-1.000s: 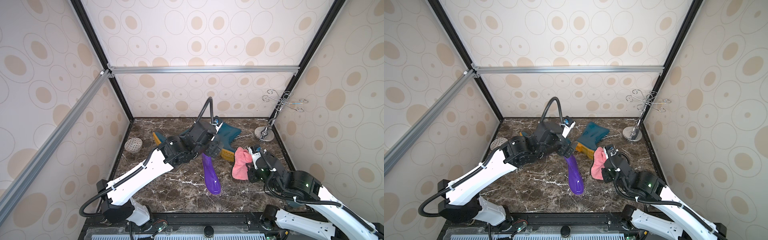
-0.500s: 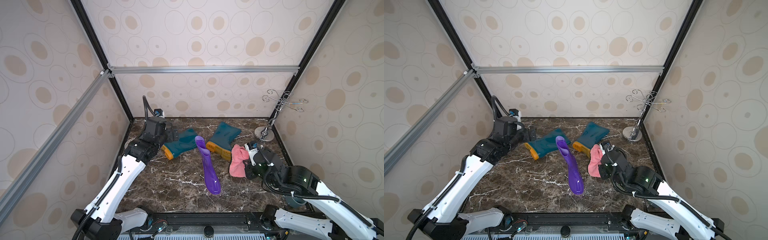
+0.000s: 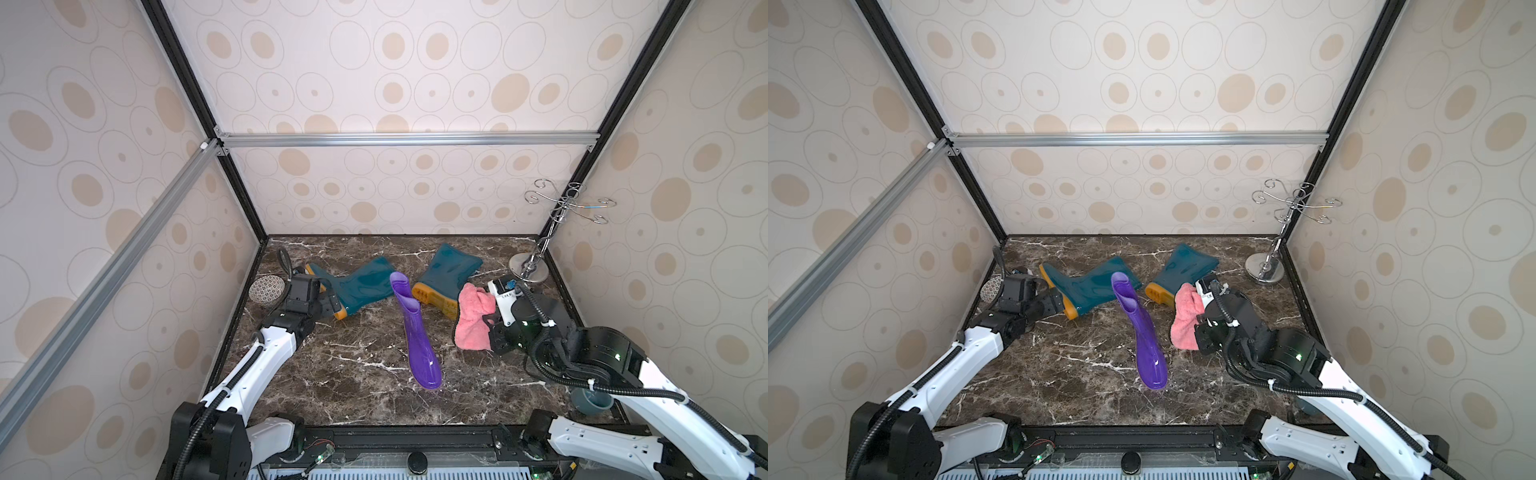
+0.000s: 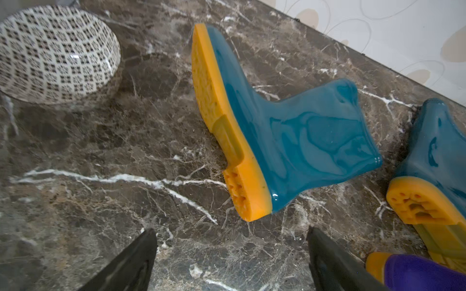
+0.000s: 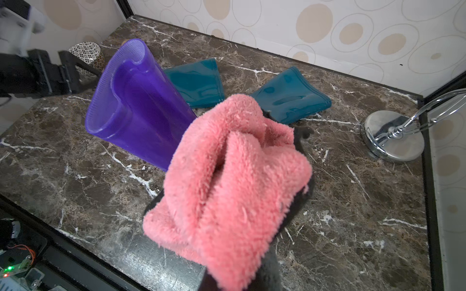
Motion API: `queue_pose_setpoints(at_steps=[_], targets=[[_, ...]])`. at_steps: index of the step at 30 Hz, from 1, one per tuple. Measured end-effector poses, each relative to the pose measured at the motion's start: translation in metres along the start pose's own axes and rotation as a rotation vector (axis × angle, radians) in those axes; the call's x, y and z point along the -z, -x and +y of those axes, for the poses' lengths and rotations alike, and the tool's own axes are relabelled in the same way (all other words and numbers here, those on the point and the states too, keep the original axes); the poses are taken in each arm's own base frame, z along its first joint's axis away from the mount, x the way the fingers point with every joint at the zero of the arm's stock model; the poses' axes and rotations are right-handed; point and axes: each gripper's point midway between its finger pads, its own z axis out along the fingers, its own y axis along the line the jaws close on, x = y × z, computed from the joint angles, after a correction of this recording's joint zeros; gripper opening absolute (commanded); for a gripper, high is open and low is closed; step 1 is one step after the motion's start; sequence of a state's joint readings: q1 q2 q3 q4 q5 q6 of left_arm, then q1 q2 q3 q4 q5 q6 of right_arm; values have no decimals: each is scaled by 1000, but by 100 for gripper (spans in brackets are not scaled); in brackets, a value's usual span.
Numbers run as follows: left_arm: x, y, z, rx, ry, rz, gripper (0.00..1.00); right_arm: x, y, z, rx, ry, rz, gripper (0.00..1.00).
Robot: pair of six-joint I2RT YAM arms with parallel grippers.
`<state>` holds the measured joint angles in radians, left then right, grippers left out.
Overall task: Wipe the rubber boots with a cloth
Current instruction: Move the rubber boot to the center of the board.
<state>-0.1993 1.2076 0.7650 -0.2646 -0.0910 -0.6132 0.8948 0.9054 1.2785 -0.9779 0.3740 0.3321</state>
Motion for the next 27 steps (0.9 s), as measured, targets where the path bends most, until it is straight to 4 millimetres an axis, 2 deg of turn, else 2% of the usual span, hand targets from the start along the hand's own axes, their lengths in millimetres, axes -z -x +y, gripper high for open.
queue_pose_setpoints(at_steps=[2,9,15,19,25,27], targets=[[-8,-5,1,22,-11,10,89,5,9,2,1,11,-17,0],[-35,-2,-8,97,-61,-5,79,31,42,5,15,50,-93,0],[-50,-5,-7,125,-61,3,77,43,63,15,42,100,-130,0],[-56,-4,-8,137,-60,-6,75,46,71,20,61,118,-141,0],[-77,-15,-16,117,-35,30,72,43,73,24,80,129,-132,0],[-82,-18,-15,115,-22,35,66,43,73,24,82,128,-131,0]])
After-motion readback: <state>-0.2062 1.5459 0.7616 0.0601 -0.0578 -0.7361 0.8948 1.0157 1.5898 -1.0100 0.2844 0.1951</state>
